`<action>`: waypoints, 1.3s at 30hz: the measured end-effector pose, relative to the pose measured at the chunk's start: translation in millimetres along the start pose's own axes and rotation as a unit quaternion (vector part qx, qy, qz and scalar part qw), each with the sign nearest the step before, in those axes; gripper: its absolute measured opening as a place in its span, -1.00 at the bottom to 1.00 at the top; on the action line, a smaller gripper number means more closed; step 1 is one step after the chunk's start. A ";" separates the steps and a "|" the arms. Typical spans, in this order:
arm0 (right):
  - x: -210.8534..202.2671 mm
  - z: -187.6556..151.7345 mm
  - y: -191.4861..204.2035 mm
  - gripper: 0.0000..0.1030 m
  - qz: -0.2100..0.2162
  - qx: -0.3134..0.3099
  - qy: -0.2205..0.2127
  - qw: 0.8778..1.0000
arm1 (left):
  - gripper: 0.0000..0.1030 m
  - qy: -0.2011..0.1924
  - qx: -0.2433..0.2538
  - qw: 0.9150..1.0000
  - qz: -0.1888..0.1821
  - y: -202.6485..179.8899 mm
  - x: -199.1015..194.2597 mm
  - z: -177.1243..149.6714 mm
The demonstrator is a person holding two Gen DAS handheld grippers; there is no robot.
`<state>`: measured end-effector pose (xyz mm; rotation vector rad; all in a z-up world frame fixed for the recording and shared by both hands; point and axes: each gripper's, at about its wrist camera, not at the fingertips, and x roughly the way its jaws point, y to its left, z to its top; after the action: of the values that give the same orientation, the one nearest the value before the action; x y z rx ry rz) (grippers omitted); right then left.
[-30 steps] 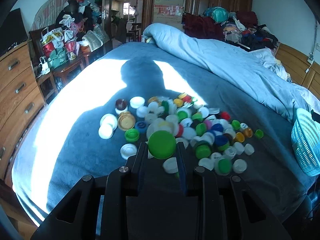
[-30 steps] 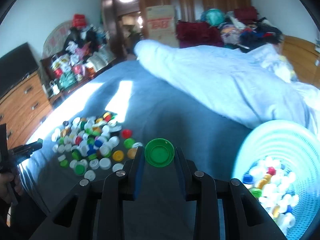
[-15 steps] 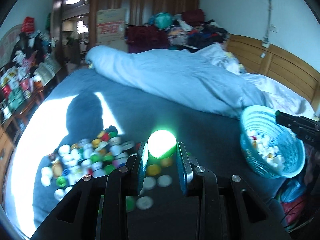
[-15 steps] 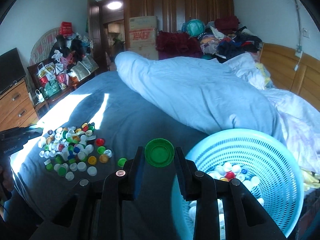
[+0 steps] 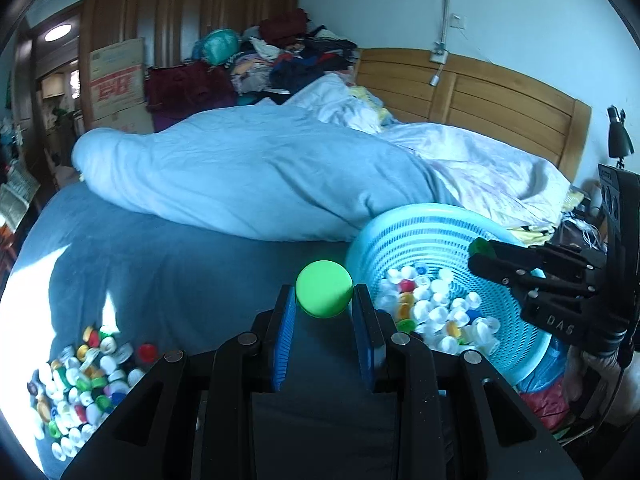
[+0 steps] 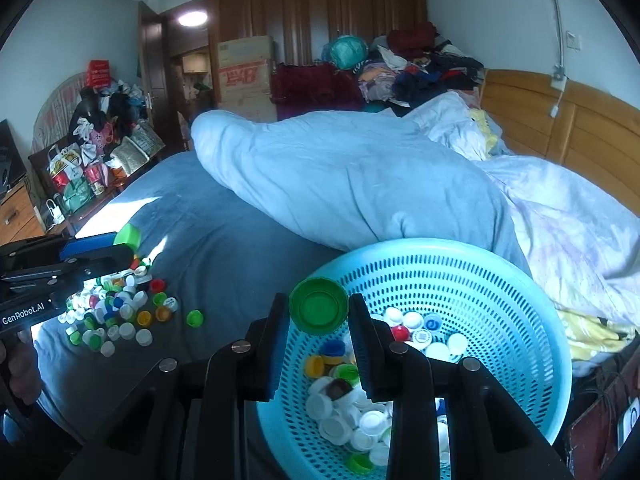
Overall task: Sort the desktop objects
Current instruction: 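Lower both held green caps into the blue basket and open both tools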
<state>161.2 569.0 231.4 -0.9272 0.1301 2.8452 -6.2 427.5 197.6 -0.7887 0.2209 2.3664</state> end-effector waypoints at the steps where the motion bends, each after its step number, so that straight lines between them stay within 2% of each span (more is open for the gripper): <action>1: -0.4 -1.0 -3.7 -0.37 -0.002 0.003 0.001 1.000 | -0.53 0.002 0.005 1.000 -0.004 -7.2 3.1 2.9; 9: -1.2 -12.1 -39.5 -0.37 -0.020 0.030 0.012 0.999 | -0.53 0.031 0.033 0.998 -0.048 -64.8 35.5 20.8; 15: 9.4 -22.9 -63.5 -0.37 -0.018 0.051 0.041 0.998 | -0.53 0.089 0.040 0.993 -0.063 -93.4 69.2 22.1; 19: 12.8 -30.8 -71.2 -0.37 -0.014 0.061 0.050 0.997 | -0.53 0.113 0.043 0.990 -0.068 -103.5 85.1 16.7; 26: 14.0 -37.6 -78.2 -0.37 -0.011 0.067 0.053 0.996 | -0.53 0.121 0.050 0.989 -0.074 -117.5 94.7 11.9; 39: 14.9 -39.3 -76.6 -0.35 -0.019 0.066 0.049 0.996 | -0.52 0.121 0.046 0.989 -0.072 -118.1 98.3 10.9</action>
<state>184.7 641.2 188.1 -1.0291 0.3027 2.7191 -0.5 574.9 152.8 -1.0128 0.3582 2.1087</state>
